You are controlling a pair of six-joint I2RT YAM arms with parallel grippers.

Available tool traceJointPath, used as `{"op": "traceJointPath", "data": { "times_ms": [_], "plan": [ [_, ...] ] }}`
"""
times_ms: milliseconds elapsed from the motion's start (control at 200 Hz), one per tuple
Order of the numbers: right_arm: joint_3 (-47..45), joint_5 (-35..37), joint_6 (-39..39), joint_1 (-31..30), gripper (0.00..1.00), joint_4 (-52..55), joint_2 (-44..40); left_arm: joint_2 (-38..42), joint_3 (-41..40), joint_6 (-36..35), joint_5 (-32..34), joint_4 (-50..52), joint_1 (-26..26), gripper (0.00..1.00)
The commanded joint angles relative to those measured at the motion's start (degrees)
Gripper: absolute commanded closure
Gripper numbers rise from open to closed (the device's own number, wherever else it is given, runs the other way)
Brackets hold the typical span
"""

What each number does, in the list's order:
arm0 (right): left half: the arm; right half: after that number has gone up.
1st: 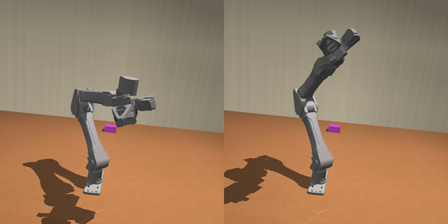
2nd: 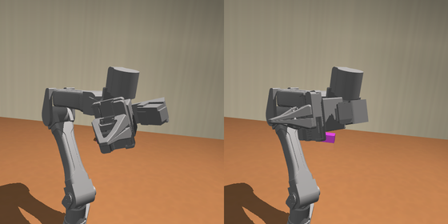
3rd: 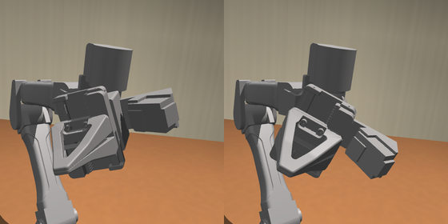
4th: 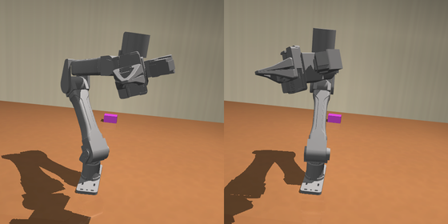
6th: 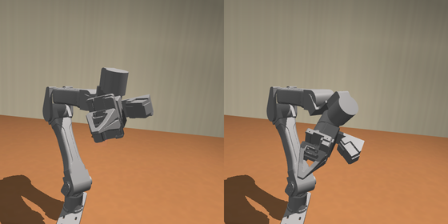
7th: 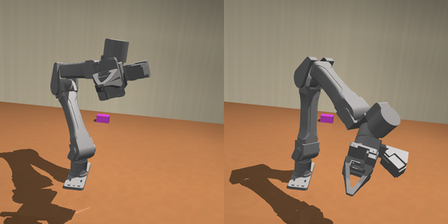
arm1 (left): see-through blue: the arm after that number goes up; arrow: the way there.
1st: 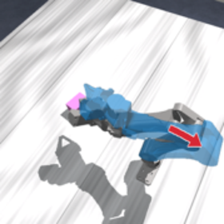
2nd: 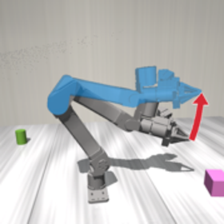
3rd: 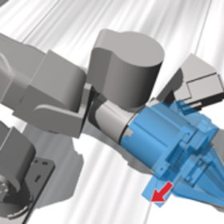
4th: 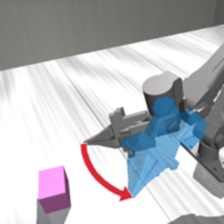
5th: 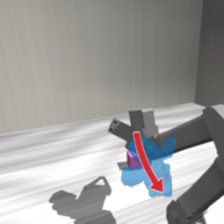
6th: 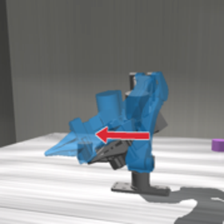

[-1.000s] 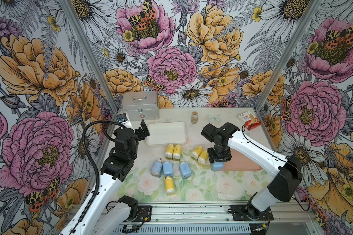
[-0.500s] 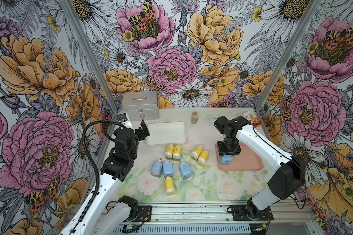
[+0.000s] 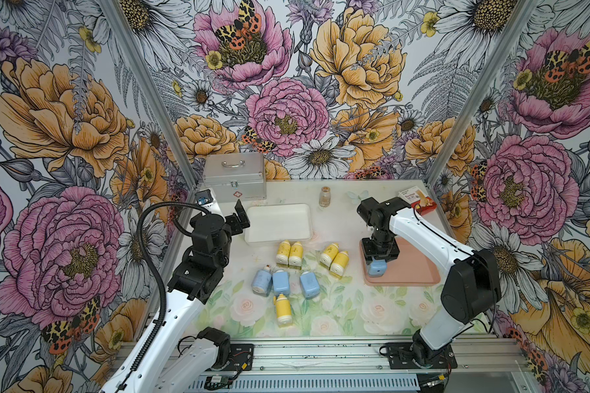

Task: Place the pencil sharpeners by color into the storage box
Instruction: Place the pencil sharpener in the storage box.

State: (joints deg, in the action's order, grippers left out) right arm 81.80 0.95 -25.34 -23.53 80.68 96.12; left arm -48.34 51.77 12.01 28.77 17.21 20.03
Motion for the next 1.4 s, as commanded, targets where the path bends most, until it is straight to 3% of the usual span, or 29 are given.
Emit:
{"op": "traceJointPath", "data": {
  "times_ms": [0, 1396],
  "plan": [
    [-0.37, -0.68, 1.60, 0.82, 0.70, -2.35, 1.33, 0.61, -0.67, -0.18, 0.39, 0.28, 0.67, 0.01],
    [-8.58, -1.74, 1.70, 3.35, 0.68, -10.91, 6.01, 0.88, -0.44, -0.18, -0.65, 0.31, 0.64, 0.01]
  ]
}}
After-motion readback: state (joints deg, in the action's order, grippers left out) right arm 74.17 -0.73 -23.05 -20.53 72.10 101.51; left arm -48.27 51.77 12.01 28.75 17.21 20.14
